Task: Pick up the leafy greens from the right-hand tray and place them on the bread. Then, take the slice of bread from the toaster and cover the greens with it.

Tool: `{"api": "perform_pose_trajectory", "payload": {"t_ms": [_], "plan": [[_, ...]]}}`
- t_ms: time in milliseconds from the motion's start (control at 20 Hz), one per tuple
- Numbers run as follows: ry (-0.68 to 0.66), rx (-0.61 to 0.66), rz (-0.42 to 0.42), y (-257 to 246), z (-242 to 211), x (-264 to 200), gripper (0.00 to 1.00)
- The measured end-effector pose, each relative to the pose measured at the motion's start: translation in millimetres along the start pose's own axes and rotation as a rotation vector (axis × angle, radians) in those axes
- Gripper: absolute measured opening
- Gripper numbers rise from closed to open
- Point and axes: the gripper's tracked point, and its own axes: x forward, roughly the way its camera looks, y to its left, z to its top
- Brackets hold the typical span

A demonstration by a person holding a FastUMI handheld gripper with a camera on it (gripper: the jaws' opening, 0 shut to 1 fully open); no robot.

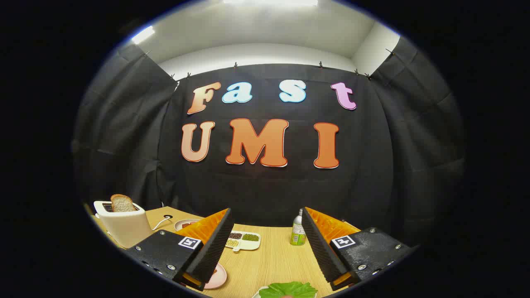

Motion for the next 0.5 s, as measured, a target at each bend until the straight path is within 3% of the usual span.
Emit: {"api": "perform_pose_trajectory", "payload": {"t_ms": [500], "plan": [[0.006,0.001,-0.007,-1.0,-1.4,-0.3,0.98]]}}
